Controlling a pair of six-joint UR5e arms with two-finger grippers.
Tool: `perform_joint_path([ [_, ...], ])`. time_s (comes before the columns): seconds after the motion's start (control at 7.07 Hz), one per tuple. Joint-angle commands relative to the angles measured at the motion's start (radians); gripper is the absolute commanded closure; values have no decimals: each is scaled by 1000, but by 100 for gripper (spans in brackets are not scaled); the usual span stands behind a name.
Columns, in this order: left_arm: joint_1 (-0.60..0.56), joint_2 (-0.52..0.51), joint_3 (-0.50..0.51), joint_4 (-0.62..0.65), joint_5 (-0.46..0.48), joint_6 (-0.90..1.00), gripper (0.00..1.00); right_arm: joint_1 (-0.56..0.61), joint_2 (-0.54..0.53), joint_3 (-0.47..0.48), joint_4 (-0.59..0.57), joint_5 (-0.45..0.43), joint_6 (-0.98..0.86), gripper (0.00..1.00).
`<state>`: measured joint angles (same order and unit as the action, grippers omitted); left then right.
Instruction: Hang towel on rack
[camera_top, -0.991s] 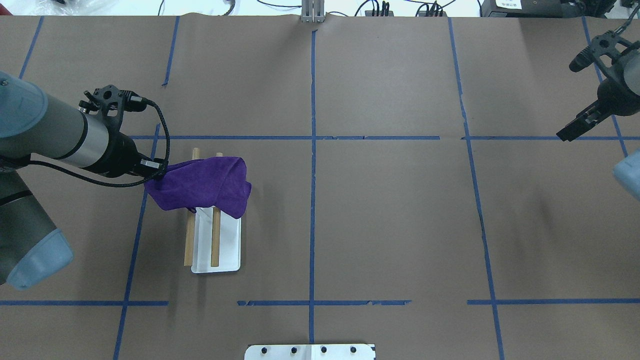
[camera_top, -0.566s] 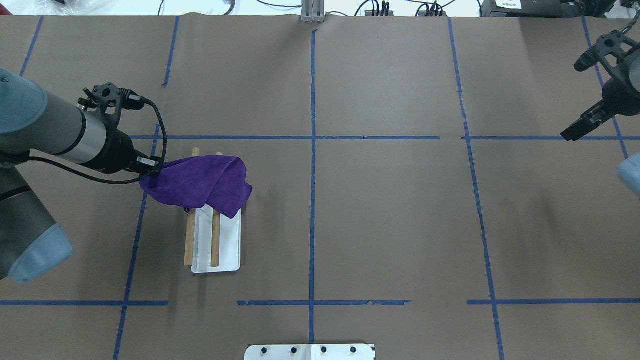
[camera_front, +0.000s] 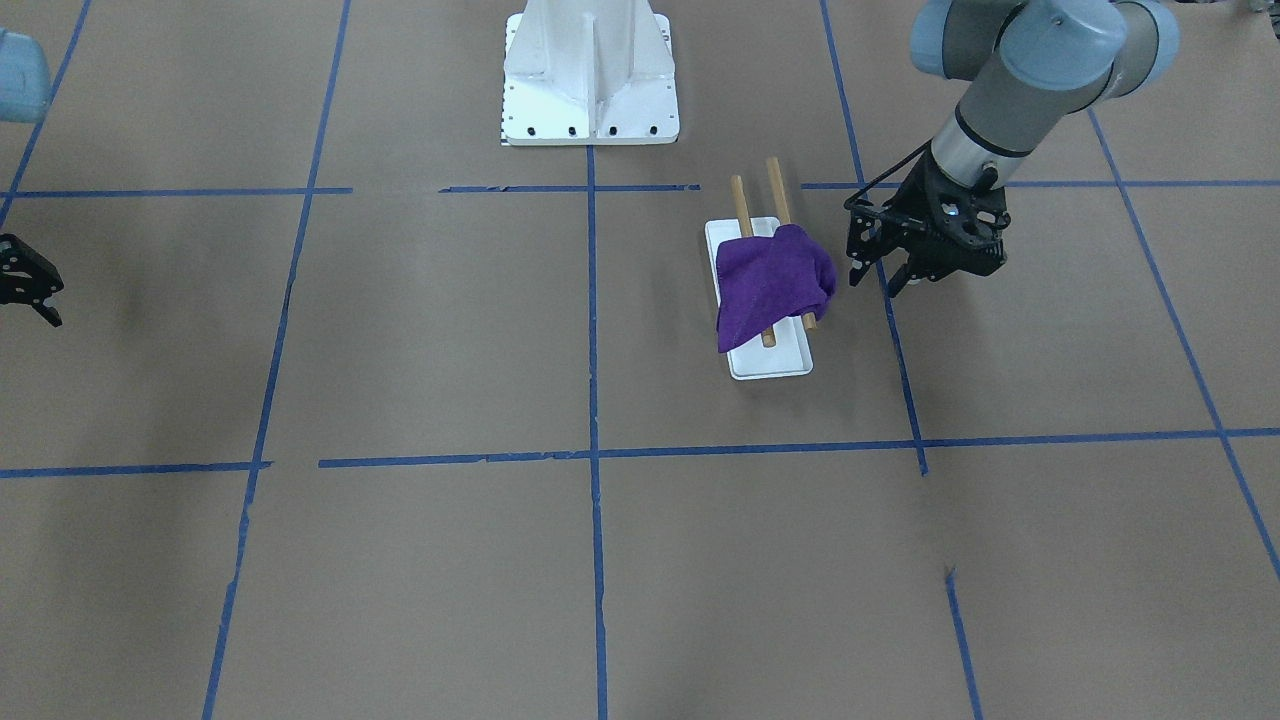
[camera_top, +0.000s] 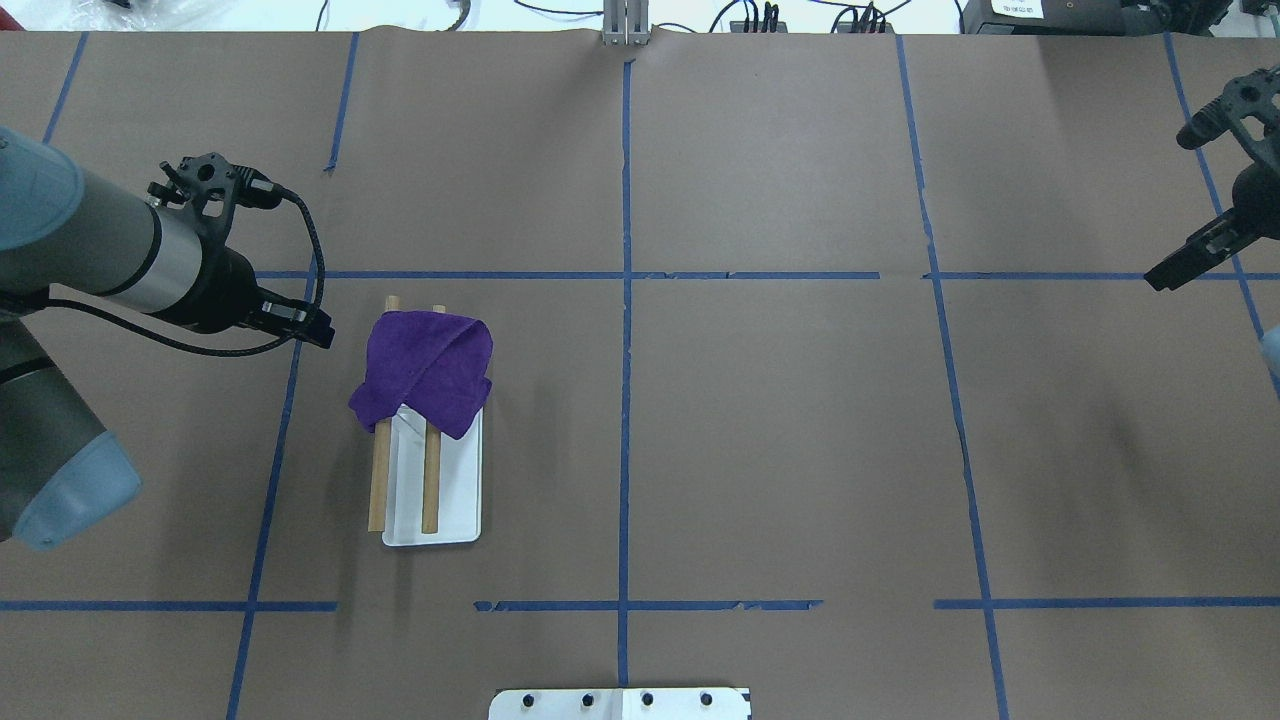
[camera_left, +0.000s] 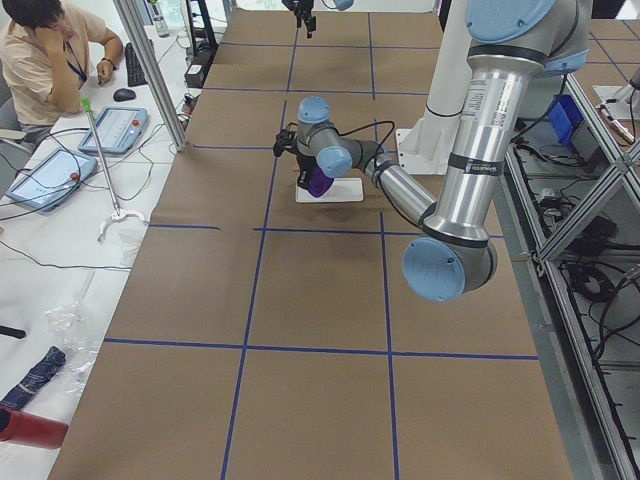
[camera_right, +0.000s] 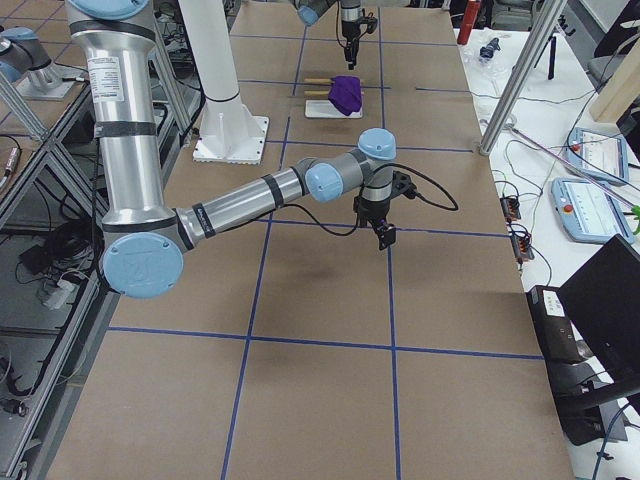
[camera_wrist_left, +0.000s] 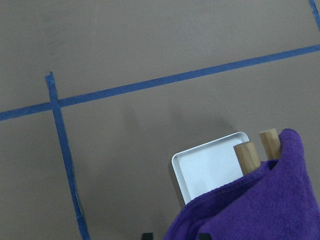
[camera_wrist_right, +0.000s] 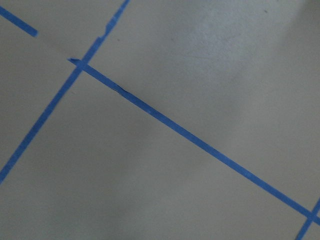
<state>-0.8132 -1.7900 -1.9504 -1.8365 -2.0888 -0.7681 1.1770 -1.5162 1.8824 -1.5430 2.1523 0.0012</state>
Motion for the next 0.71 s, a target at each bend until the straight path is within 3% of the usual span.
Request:
perform_joint_path([
  [0.0,-105,49,-4,16,-8,171,0,105,-96,-70,6,-12,-12,0],
  [0.14,-192,97,5,19,-40,237,0,181,-110,-171,6,-3,-13,0],
  [0.28,-289,147,33,22,-125,312,0,264,-122,-207,6,32,-38,0],
  [0.57,-465,179,126,182,-219,458,0,383,-180,-210,1,102,-52,0],
])
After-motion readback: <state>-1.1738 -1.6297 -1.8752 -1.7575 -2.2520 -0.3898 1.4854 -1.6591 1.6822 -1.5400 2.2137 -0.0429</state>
